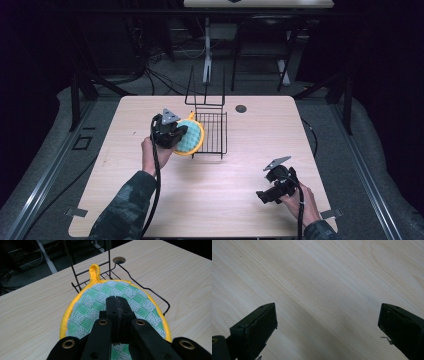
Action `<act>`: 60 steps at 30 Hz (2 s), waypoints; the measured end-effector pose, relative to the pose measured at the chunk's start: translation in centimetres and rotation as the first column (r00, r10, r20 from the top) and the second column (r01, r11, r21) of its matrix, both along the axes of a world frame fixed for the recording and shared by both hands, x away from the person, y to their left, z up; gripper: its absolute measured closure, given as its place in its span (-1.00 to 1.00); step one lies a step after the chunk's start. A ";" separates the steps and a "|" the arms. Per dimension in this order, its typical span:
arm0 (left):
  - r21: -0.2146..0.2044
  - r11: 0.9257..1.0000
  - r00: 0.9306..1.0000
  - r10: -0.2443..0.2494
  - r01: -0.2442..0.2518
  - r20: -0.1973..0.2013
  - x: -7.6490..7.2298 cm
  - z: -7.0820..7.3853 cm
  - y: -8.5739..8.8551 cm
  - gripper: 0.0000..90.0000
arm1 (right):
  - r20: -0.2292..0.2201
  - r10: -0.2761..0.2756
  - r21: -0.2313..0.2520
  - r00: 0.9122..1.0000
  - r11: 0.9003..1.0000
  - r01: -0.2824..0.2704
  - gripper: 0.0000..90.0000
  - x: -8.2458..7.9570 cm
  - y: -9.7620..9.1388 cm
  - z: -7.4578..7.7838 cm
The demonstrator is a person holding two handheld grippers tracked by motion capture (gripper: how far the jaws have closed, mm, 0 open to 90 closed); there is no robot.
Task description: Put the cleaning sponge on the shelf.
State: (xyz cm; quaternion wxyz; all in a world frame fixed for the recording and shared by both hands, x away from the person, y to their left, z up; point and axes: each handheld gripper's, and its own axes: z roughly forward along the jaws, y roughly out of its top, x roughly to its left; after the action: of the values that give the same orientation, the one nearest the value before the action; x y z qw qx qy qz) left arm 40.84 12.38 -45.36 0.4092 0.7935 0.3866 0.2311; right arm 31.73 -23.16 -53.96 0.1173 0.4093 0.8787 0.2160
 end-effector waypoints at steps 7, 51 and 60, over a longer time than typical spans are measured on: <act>-0.007 1.000 1.000 0.009 -0.009 0.008 0.5 -0.2 -0.9 1.00 | -0.006 0.007 0.004 1.000 1.000 -0.007 -1.00 0.0 0.1 -0.1; -0.051 0.995 0.995 0.092 -0.090 0.027 2.9 -4.0 -4.3 1.00 | -0.051 0.029 -0.022 0.998 0.999 -0.030 -0.99 0.0 0.4 -0.6; -0.045 0.995 0.996 0.094 -0.094 -0.012 4.1 -4.7 -5.2 0.99 | -0.055 0.029 -0.020 0.998 0.999 -0.030 -0.99 0.0 0.3 -0.7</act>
State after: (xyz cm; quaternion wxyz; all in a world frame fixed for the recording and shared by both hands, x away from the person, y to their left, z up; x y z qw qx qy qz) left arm 44.90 7.17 -50.03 0.4140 0.7660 0.4306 0.2375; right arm 31.76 -22.83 -54.61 0.0943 0.4010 0.8896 0.1975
